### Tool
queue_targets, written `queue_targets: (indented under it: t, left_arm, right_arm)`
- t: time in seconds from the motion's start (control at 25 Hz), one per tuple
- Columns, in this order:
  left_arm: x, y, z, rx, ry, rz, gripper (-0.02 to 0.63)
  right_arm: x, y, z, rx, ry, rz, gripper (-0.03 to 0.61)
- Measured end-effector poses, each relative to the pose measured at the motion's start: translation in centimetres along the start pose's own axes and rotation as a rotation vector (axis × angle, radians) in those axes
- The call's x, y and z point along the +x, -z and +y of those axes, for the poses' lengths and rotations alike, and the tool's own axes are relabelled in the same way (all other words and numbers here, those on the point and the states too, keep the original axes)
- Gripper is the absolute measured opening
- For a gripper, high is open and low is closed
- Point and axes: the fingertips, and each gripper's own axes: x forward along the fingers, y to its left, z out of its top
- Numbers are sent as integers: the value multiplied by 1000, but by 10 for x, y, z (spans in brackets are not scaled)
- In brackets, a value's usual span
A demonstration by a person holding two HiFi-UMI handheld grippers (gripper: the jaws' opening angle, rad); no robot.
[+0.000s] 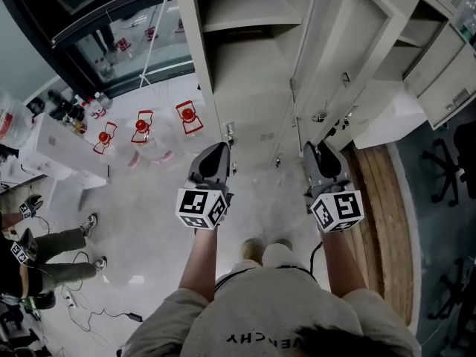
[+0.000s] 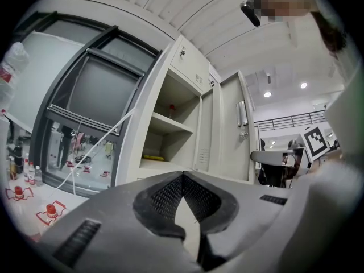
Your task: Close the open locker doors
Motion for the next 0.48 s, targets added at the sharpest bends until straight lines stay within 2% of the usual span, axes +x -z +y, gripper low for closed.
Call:
queue_targets:
  t: [0.2,0.48]
  left_arm:
    - [-18,-2,16,-12,-43,-9,-2]
    - [-31,-12,32,3,-74,-26,-2]
  right_arm:
    - [17,1,28,-13,-12,13,104]
    - [43,4,67,-2,-80,12,103]
